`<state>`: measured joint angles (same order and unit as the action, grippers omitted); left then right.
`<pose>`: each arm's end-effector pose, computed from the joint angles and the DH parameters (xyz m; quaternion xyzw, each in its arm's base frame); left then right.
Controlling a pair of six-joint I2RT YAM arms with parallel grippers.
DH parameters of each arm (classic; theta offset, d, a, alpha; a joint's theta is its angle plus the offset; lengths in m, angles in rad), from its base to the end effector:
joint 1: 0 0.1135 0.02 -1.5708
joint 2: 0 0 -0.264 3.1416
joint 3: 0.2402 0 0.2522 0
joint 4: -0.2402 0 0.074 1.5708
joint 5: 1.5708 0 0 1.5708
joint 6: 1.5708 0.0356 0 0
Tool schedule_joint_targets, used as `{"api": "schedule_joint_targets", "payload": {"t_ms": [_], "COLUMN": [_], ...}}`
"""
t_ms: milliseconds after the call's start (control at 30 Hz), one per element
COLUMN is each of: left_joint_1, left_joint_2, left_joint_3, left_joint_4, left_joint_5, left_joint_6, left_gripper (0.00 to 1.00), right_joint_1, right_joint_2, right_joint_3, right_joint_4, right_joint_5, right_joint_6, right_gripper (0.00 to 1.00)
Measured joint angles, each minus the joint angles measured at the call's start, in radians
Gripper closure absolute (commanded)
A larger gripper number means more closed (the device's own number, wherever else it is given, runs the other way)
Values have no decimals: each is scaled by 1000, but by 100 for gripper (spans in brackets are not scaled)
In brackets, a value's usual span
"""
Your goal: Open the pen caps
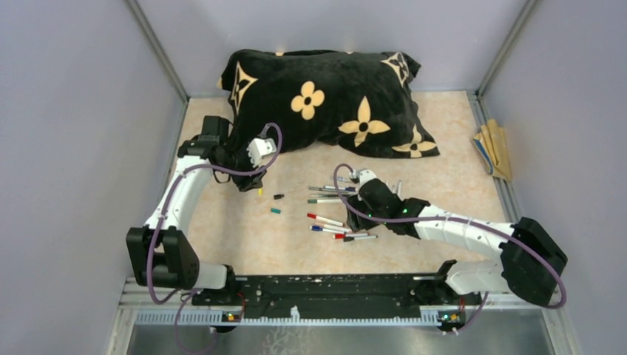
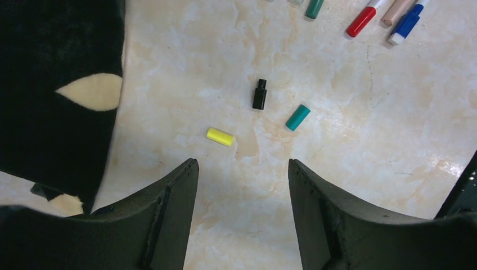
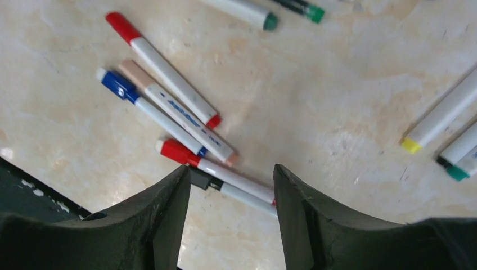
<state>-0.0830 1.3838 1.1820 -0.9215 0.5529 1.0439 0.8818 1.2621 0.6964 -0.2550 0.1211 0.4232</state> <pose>0.2656 -0.0409 0.2886 0.5522 0.7607 -0.1374 0.3123 0.1644 0.1928 0.2044 -0.1895 0.9095 0.1773 0.3247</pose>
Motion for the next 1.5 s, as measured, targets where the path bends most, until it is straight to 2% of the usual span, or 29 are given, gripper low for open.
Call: {"api": "schedule_joint_targets", "payload": {"t_ms": [500,800,1100,1500], "left_joint_1": [0,0,0,0], "left_joint_2": [-26,-32,-39,-56], "left_joint_3": [-14,-19,-21,-21], "left_joint_4": [-42,-48,-52,-67], "left_joint_5": [17,19,21,20], "left_joint_6": [2,4,6,16], "left_gripper": [33,34,34,34], "right_joint_1": [0,0,-1,-27], "right_joint_2": [-125,-106,-108,-27], "right_joint_3": [-186,-180,-85,-143], "right_joint_4": [-88,-95,-131,-61], "right_joint_5": [-74,-77,-74,-97], "right_joint_6": [122,100,40,24], "right_gripper": [42,44,43,45]}}
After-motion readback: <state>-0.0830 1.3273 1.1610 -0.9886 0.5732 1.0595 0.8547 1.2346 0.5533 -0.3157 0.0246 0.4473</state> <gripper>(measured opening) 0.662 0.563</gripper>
